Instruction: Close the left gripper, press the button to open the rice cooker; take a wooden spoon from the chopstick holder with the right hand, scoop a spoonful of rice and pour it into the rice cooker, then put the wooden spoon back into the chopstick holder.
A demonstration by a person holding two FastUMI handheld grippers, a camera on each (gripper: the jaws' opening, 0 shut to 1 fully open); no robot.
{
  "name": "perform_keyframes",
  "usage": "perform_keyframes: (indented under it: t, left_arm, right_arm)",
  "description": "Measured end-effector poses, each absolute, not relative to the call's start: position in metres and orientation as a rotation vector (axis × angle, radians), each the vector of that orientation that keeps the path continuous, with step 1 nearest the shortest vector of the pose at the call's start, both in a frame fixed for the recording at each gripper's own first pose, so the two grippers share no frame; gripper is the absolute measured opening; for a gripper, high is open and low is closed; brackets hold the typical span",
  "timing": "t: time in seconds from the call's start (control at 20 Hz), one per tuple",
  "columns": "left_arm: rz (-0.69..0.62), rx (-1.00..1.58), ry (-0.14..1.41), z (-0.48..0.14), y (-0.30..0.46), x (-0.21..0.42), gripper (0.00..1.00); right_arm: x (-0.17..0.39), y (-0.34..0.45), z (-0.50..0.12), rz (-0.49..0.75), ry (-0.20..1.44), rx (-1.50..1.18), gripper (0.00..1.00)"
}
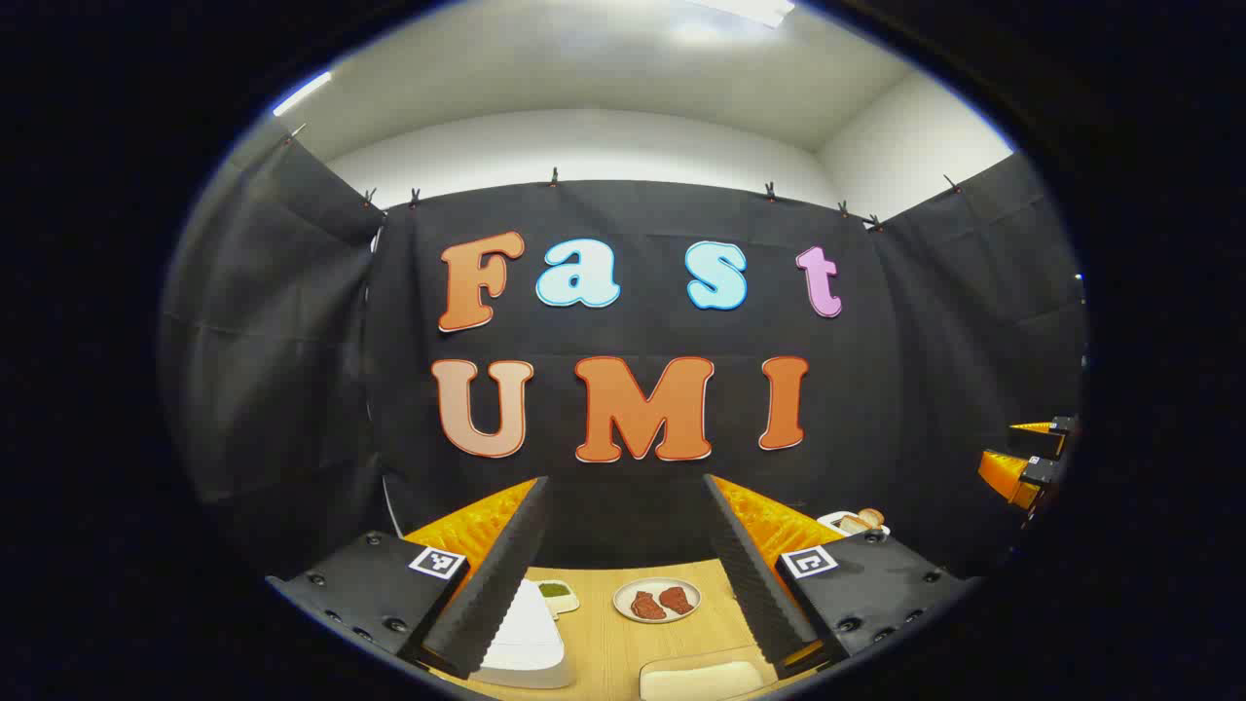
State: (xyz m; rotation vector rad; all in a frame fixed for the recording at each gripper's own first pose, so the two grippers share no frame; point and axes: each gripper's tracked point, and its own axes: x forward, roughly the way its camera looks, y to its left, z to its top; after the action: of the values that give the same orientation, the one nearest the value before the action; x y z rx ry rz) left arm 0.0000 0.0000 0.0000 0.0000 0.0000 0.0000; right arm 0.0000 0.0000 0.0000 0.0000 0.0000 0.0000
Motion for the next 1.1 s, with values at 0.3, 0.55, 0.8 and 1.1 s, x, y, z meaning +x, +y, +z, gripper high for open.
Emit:
perform_keyframes:
  t: [0.3, 0.55, 0.8, 1.1]
  left_arm:
    - [0.06, -0.017, 0.01, -0.003, -0.022, -0.004, 1.0]
    - [0.109, 0.016, 0.022, -0.012, -0.027, -0.008, 1.0]
    - [0.168, -0.008, 0.039, -0.018, -0.017, -0.011, 1.0]
    - [0.106, 0.017, 0.018, -0.007, -0.005, 0.002, 1.0]
  right_arm:
    - [0.029, -0.01, -0.006, 0.094, 0.004, -0.003, 0.93]
    - [0.043, -0.012, -0.024, 0.157, 0.037, 0.024, 0.91]
    - [0.053, -0.014, -0.034, 0.181, 0.064, 0.028, 0.92]
    - [0.052, -0.007, -0.015, 0.091, 0.036, 0.03, 0.92]
